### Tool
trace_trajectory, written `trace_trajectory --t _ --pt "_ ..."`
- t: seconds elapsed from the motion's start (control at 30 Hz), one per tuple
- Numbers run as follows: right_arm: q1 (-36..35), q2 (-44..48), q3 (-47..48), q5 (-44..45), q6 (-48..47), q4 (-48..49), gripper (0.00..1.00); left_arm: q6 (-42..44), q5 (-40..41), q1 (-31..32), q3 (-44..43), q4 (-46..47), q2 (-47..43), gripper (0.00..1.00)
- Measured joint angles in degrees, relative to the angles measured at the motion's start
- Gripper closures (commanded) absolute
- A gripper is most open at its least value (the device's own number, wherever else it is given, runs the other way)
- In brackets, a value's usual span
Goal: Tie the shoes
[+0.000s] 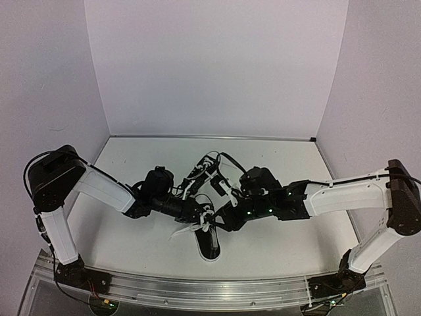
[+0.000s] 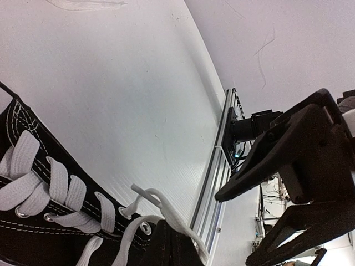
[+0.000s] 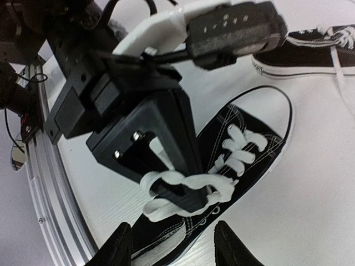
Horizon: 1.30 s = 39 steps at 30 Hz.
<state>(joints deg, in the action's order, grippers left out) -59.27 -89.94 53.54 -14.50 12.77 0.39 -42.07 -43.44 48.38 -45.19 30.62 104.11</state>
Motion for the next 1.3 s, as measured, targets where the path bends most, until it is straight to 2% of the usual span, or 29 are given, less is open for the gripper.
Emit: trace_trajectory --t 0.17,0.7,1.0,1.17,1.2,1.3 --pt "-0.2 -2.5 -1.1 -3.1 3.8 3.1 0.53 -0.3 0.0 0.0 0.0 0.7 0.3 1.0" --pt "-0.7 -7.6 -0.5 -4.1 8.1 6.1 0.57 -0.5 0.0 0.0 0.0 1.4 0.3 1.0" --pt "-0.9 -9.4 0.4 -4.3 8.5 6.5 0.71 -1.5 0.0 -0.1 0.0 2.6 0.4 1.0" --pt "-0.9 -9.4 0.4 -3.3 8.8 6.5 0.74 -1.5 -0.1 -0.1 0.0 2.7 0.4 1.0" --pt "-1.0 -9.4 0.4 -3.0 8.9 6.5 0.77 -1.5 -0.1 -0.1 -0.1 2.7 0.4 1.0" --pt "-1.0 -9.4 0.4 -2.3 9.1 6.5 0.95 -1.5 -0.2 -0.1 -0.1 2.7 0.4 1.0"
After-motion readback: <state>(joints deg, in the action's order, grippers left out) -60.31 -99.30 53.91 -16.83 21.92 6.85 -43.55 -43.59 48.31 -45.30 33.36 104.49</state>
